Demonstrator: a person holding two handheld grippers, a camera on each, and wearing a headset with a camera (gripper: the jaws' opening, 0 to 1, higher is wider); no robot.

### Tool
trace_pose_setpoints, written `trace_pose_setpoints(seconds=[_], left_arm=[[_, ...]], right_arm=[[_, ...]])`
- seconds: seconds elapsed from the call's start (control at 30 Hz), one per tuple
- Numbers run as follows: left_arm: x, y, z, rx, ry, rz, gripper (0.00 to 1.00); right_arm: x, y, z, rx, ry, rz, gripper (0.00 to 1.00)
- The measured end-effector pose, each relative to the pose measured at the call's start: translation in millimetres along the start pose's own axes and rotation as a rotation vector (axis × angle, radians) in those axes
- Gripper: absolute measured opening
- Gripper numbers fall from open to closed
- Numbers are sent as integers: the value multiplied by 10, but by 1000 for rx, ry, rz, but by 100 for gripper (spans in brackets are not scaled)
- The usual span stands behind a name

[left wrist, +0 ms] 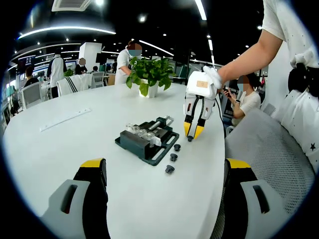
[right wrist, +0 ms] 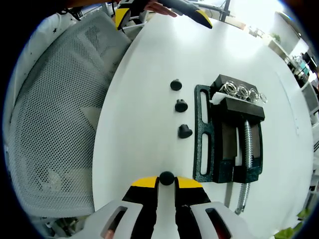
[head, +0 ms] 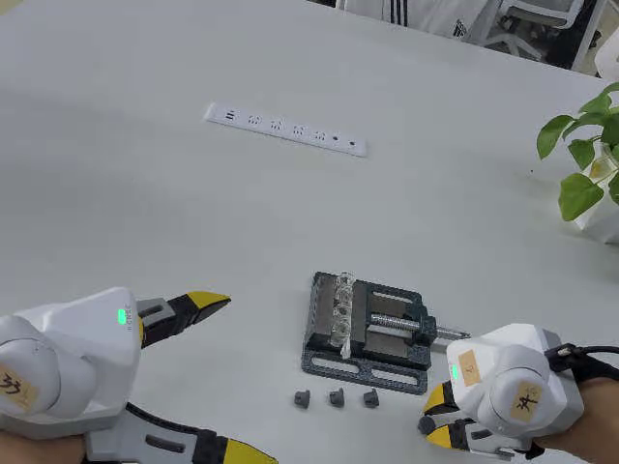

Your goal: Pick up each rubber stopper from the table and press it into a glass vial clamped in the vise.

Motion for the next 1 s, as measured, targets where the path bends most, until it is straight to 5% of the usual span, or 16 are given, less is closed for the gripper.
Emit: trace_pose_setpoints(seconds=[1.0], left_arm=[[5, -10, 1, 2, -3, 6, 97]], right_arm=[[-38, 6, -17, 25, 14, 1, 6]])
Point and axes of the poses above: the centre of the closed fingertips' face, and the gripper's own axes: x roughly forward along the fingers, y roughly to its right, z roughly out of its underside, the point moved 1 cm from there along -x, roughly backward along the fingers, and after that the axes turned 3 degrees about y, right-handed, at the moved point
